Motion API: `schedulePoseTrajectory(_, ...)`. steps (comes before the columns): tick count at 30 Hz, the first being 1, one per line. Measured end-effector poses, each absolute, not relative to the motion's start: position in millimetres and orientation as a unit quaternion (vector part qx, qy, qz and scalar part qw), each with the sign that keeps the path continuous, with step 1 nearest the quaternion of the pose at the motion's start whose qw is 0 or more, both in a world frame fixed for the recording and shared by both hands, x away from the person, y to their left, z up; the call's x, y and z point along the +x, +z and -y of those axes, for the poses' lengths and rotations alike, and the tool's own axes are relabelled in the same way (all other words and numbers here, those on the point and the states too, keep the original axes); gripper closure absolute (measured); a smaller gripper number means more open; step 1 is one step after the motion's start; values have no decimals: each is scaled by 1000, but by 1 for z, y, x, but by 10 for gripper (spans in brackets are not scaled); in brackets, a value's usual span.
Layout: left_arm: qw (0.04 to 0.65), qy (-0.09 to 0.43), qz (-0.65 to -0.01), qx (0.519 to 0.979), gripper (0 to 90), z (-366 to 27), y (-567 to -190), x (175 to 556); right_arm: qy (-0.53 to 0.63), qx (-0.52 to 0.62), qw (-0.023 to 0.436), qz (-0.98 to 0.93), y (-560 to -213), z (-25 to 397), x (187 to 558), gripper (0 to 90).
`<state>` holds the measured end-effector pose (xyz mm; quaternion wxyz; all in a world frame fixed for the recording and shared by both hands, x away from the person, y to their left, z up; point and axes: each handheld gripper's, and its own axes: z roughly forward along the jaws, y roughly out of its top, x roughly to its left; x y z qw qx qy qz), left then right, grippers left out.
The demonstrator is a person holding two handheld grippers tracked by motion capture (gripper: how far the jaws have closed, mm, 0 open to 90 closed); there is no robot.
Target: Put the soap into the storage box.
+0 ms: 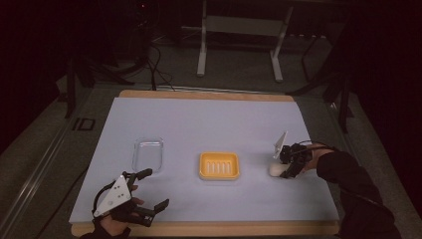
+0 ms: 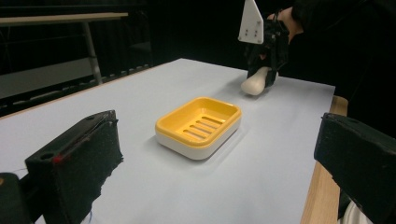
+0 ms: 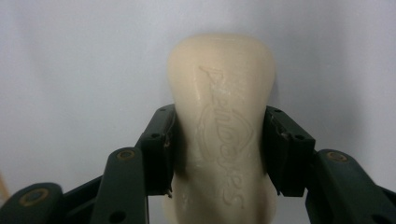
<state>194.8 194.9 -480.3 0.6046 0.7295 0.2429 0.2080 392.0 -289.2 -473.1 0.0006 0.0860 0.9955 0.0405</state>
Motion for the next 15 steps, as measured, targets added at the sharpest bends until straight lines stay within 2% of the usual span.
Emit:
schedulePoseTrajectory(12,605,208,-242,729,7,-195,-480,194,41,87,14,-995,-437,283,393,493)
schedulePoseTrajectory(15,605,209,-241,729,7,-195,-480,194,39,101,4,-994,-428,282,395,493)
